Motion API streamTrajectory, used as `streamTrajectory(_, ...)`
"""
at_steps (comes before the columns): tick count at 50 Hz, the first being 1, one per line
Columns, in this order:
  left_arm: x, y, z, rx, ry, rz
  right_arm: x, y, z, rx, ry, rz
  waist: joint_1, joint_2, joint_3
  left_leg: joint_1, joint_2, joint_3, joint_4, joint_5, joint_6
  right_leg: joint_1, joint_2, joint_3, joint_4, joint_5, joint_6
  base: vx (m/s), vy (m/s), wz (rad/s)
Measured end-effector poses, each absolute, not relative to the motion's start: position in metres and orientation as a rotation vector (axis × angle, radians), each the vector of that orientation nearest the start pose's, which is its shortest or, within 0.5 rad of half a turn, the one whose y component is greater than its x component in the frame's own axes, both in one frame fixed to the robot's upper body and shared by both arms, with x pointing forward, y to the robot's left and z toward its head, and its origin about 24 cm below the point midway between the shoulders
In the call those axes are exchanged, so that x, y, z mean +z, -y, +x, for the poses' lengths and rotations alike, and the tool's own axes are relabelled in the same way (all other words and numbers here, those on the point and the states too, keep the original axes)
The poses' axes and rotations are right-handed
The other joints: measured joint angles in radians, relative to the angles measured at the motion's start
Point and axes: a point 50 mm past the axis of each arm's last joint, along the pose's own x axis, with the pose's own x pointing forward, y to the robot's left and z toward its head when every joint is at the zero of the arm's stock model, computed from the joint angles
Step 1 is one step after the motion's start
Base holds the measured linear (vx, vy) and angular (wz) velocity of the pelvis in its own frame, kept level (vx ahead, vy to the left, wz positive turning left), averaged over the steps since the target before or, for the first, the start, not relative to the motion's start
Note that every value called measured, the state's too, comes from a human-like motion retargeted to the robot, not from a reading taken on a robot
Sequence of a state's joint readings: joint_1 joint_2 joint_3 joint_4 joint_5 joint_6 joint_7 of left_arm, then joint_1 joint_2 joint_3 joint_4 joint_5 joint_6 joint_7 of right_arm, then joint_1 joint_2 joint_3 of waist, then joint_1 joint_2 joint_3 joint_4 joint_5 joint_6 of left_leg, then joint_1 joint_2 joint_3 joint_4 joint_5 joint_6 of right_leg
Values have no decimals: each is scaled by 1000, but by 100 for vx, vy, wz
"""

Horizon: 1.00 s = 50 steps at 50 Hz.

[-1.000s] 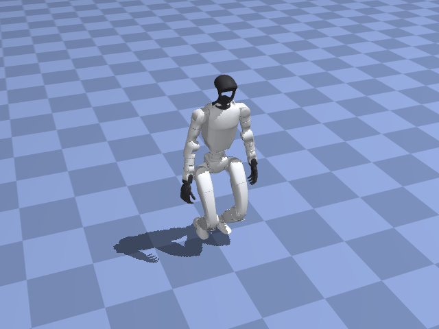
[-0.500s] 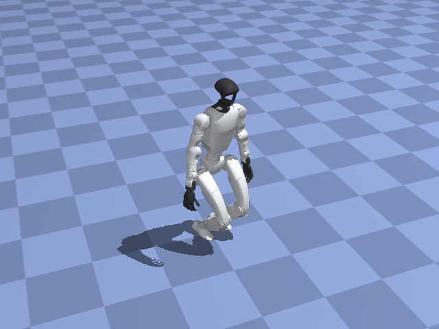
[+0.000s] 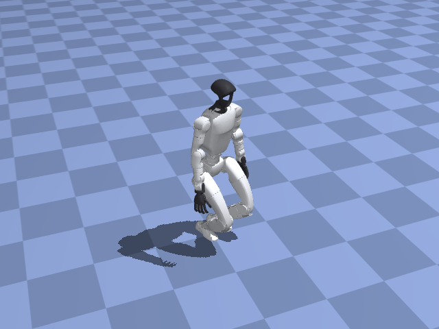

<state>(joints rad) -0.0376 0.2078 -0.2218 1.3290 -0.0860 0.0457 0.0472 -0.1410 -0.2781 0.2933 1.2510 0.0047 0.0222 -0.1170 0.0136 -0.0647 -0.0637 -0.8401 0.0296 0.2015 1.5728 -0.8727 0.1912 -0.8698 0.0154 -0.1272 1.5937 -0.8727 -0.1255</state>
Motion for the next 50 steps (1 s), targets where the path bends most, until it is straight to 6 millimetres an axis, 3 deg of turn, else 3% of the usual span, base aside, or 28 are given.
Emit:
streamTrajectory(3, -170, -215, 80, -24, -1351, 307, -153, 232, 128, 39, -1177, -518, -25, 3, -10, -25, -11, 7, -22, 0, 15, -21, -23, -8, 3, 0, -1, -2, 0, 61)
streamTrajectory(6, -169, -226, 72, 29, -1342, 316, -158, 235, 108, 50, -1227, -496, -26, 17, -10, 98, -41, -19, -152, 5, -7, 85, 25, 38, -116, 71, 19, 20, 1, 9)
streamTrajectory(7, -168, -233, 68, 73, -1340, 313, -159, 237, 102, 43, -1237, -488, -15, 30, -16, 145, -40, -36, -217, 55, -29, 124, 59, 61, -191, 146, 23, 24, 1, -51)
streamTrajectory(10, -163, -258, 56, 261, -1337, 295, -158, 250, 91, -2, -1254, -489, -6, 57, -91, 184, -9, -44, -455, 534, -137, 158, 87, 106, -442, 541, 49, 18, -3, 7)
streamTrajectory(12, -157, -275, 53, 373, -1322, 303, -155, 261, 88, -29, -1255, -525, -6, 62, -142, 139, 5, -27, -521, 654, -174, 113, 61, 110, -503, 639, 65, 9, -3, 35)
streamTrajectory(14, -152, -290, 51, 450, -1312, 327, -152, 271, 88, -62, -1251, -549, -3, 67, -162, 104, 4, -27, -524, 679, -174, 79, 42, 116, -496, 647, 62, 1, -1, 23)
streamTrajectory(18, -147, -300, 51, 480, -1288, 358, -149, 276, 92, -108, -1224, -541, -3, 62, -151, 87, 2, -20, -437, 562, -112, 43, 2, 100, -387, 559, 47, -10, 0, 17)
streamTrajectory(20, -149, -294, 53, 420, -1283, 373, -151, 267, 95, -85, -1210, -534, -2, 50, -141, 79, 5, -12, -339, 388, -79, 19, -15, 82, -283, 429, 55, -18, 0, 7)
streamTrajectory(23, -153, -275, 71, 200, -1254, 439, -152, 246, 111, 39, -1160, -576, -4, 21, -96, 66, 20, 22, -152, 32, -70, -11, -70, 25, -74, 133, 79, -18, -2, 30)
streamTrajectory(24, -153, -267, 82, 111, -1233, 473, -152, 238, 121, 90, -1136, -603, -13, 5, -78, 46, 12, 35, -113, 0, -69, -26, -115, 4, -11, 66, 72, -24, -6, 86)
streamTrajectory(25, -153, -258, 93, 20, -1206, 512, -150, 231, 130, 141, -1107, -633, -25, -13, -60, 20, -2, 46, -86, 0, -67, -44, -170, -17, 48, 11, 58, -24, -6, 102)
streamTrajectory(27, -144, -246, 126, -122, -1077, 589, -141, 226, 155, 189, -1022, -690, -44, -37, -46, -9, -33, 50, -89, 0, -37, -71, -218, -18, 79, 2, 51, -14, -4, 84)
streamTrajectory(28, -132, -245, 144, -171, -974, 624, -133, 230, 169, 182, -969, -707, -44, -44, -29, 18, -51, 42, -118, 0, -23, -45, -218, -15, 66, 10, 56, 4, -2, 37)
streamTrajectory(30, -109, -246, 163, -200, -793, 657, -117, 241, 185, 150, -872, -726, -28, -34, -18, 110, -67, 3, -203, 0, -7, 34, -134, 28, -40, 79, 90, 17, -1, -27)
streamTrajectory(32, -89, -260, 165, -116, -683, 642, -102, 257, 192, 72, -786, -717, 13, 6, -31, 202, -35, -47, -349, 150, -43, 127, -31, 54, -240, 249, 75, 22, -3, -53)
streamTrajectory(34, -80, -273, 159, 5, -646, 601, -91, 274, 193, -28, -738, -708, 12, 16, -82, 205, 1, -29, -472, 414, -78, 140, -25, 62, -383, 451, 64, 14, -5, 27)
streamTrajectory(35, -79, -281, 154, 66, -647, 581, -87, 281, 193, -74, -725, -707, 10, 19, -108, 190, 13, -19, -506, 485, -90, 130, -26, 63, -426, 505, 60, 7, -4, 37)
streamTrajectory(37, -88, -291, 140, 174, -721, 536, -89, 291, 185, -150, -748, -677, 12, 26, -126, 157, 21, -19, -480, 497, -88, 112, -15, 64, -429, 510, 45, -2, -3, 29)
streamTrajectory(40, -113, -292, 112, 275, -896, 453, -105, 291, 164, -215, -847, -601, 10, 32, -119, 127, 36, -17, -347, 388, -57, 93, 5, 52, -347, 433, 22, -11, -2, 33)
streamTrajectory(43, -139, -273, 89, 253, -1078, 382, -125, 276, 145, -191, -963, -537, 11, 32, -92, 92, 75, -5, -146, 91, -30, 66, -1, -1, -190, 191, 30, -16, -2, 31)
streamTrajectory(45, -153, -252, 85, 164, -1178, 362, -136, 261, 136, -130, -1037, -525, -11, 20, -62, 38, 88, 14, -56, 0, -7, 32, -57, -51, -76, 37, 22, -24, -6, 79)
streamTrajectory(48, -158, -225, 106, -4, -1185, 414, -144, 241, 138, -31, -1070, -547, -45, 9, -44, -76, 105, 39, 24, 0, 29, -62, -136, -96, 21, 0, -9, -23, -5, 66)
streamTrajectory(50, -146, -218, 141, -73, -1044, 479, -139, 242, 148, -33, -1023, -568, -68, 6, -62, -105, 77, 39, 6, 0, 45, -91, -165, -97, 49, 0, -21, 1, -4, 67)
